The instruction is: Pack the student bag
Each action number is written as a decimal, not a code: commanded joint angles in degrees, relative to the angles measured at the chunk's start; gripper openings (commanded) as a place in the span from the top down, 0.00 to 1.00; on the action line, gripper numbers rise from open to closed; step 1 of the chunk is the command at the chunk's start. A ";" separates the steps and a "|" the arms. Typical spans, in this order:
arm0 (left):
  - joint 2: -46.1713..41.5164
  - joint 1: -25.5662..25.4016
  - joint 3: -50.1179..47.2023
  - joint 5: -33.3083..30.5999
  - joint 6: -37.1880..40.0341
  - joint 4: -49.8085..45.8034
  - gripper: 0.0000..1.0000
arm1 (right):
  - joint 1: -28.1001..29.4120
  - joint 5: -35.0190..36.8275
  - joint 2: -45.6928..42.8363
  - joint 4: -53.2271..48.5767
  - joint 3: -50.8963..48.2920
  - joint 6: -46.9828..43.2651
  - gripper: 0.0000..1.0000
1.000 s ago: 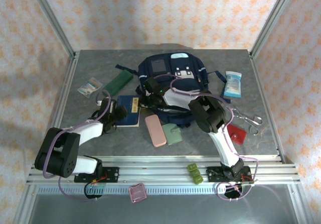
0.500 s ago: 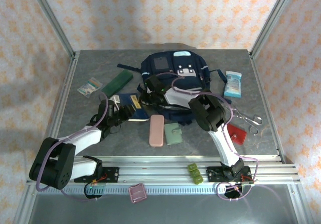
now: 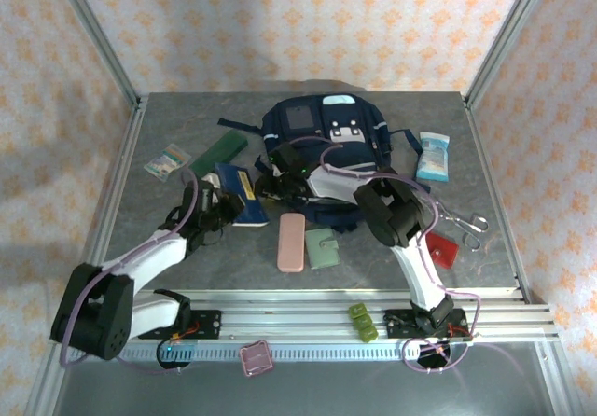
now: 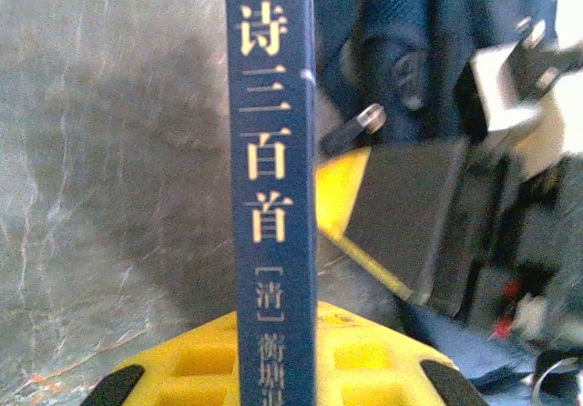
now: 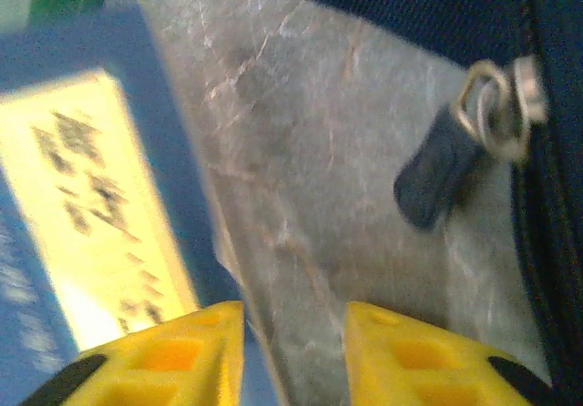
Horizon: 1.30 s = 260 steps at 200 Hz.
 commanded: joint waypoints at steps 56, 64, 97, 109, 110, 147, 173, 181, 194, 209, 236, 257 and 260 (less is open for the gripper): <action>-10.41 -0.35 9.36 -7.90 -5.50 8.42 1.00 | -6.36 -3.05 -29.35 19.82 -21.48 6.78 0.40; -10.13 -0.44 9.79 -7.82 -6.59 10.74 1.00 | -6.78 -4.12 -31.82 24.52 -24.85 8.59 0.39; -8.81 -1.02 9.81 -7.67 -12.89 22.42 1.00 | -6.94 -6.06 -40.10 50.20 -39.62 18.49 0.16; -8.54 -1.94 9.75 -8.14 -14.62 26.90 1.00 | -6.56 -6.99 -40.65 59.56 -43.15 22.15 0.12; -8.53 -2.10 9.81 -8.28 -14.74 27.11 1.00 | -6.43 -7.07 -40.65 60.17 -43.33 22.30 0.12; -6.69 -9.27 10.84 -12.46 -15.99 35.44 1.00 | -1.77 -7.16 -39.32 71.46 -44.20 22.91 0.15; -4.51 -12.89 10.94 -13.26 -16.85 39.08 1.00 | -0.68 -5.48 -38.35 78.11 -43.82 24.72 0.19; -3.93 -13.58 10.92 -13.07 -17.40 40.12 1.00 | -0.68 -4.68 -38.35 77.56 -43.25 24.61 0.20; -3.19 -14.43 10.32 -12.57 -18.04 42.39 1.00 | -0.83 -3.79 -38.24 76.30 -42.30 24.18 0.26; -2.74 -15.65 9.81 -12.74 -18.65 43.76 1.00 | -0.77 -3.54 -38.15 74.76 -41.14 24.06 0.43; -1.69 -16.82 8.43 -11.32 -20.67 46.41 0.99 | -1.42 -1.97 -38.20 68.58 -39.31 23.27 0.72; -0.73 -17.43 6.52 -10.00 -23.19 50.36 1.00 | -2.67 -1.32 -37.51 69.92 -40.07 25.48 0.72; -0.59 -17.52 6.45 -9.81 -23.28 50.46 1.00 | -2.82 -1.40 -37.37 70.45 -40.25 25.92 0.71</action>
